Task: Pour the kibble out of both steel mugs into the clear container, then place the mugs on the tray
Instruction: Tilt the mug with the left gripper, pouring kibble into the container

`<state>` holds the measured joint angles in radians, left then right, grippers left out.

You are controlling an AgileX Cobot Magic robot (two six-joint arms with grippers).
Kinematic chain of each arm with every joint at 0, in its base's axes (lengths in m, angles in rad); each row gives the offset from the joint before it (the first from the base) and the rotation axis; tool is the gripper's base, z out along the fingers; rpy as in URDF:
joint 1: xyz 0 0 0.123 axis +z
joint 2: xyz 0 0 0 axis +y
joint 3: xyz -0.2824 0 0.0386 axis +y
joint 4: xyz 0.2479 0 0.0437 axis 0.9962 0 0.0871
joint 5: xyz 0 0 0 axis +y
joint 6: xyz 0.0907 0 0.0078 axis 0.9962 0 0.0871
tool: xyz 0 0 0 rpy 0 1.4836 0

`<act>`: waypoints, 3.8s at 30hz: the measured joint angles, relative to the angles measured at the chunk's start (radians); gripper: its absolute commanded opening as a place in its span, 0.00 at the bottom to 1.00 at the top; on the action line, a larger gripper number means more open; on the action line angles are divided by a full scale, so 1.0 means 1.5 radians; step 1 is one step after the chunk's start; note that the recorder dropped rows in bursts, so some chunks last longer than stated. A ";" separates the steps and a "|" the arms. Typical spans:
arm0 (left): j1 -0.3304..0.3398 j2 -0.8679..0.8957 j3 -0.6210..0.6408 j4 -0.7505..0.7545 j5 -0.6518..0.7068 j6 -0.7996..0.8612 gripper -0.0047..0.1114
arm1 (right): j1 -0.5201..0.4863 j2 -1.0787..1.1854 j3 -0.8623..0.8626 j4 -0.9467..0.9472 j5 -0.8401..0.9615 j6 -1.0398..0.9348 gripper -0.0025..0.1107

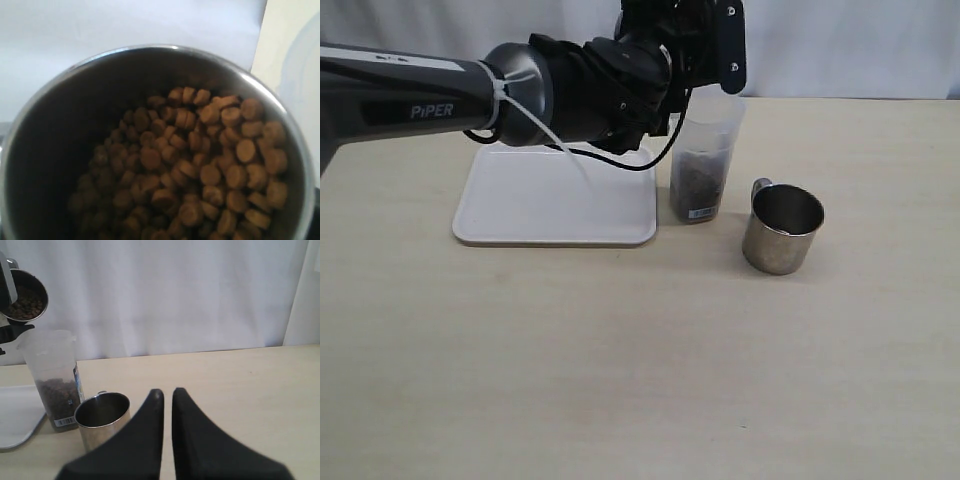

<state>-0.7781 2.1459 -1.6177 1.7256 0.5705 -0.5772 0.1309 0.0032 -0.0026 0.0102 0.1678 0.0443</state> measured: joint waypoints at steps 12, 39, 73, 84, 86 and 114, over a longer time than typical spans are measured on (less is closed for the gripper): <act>-0.015 0.000 0.000 0.000 0.019 0.089 0.04 | 0.000 0.000 0.000 0.000 0.000 0.000 0.06; -0.015 0.036 -0.051 0.000 0.007 0.297 0.04 | 0.000 0.000 0.000 0.000 0.000 0.000 0.06; -0.031 0.045 -0.059 0.000 0.059 0.422 0.04 | 0.000 0.000 0.000 0.000 0.000 0.000 0.06; -0.031 0.045 -0.080 0.001 0.051 0.486 0.04 | 0.000 0.000 0.000 0.000 0.000 0.000 0.06; -0.031 0.045 -0.080 0.001 0.049 0.503 0.04 | 0.000 0.000 0.000 0.000 0.000 0.000 0.06; -0.033 0.045 -0.080 0.004 0.042 0.666 0.04 | 0.000 0.000 0.000 0.004 0.000 0.000 0.06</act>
<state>-0.8270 2.2137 -1.7383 1.7319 0.6330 0.4221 0.1309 0.0032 -0.0026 0.0162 0.1678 0.0443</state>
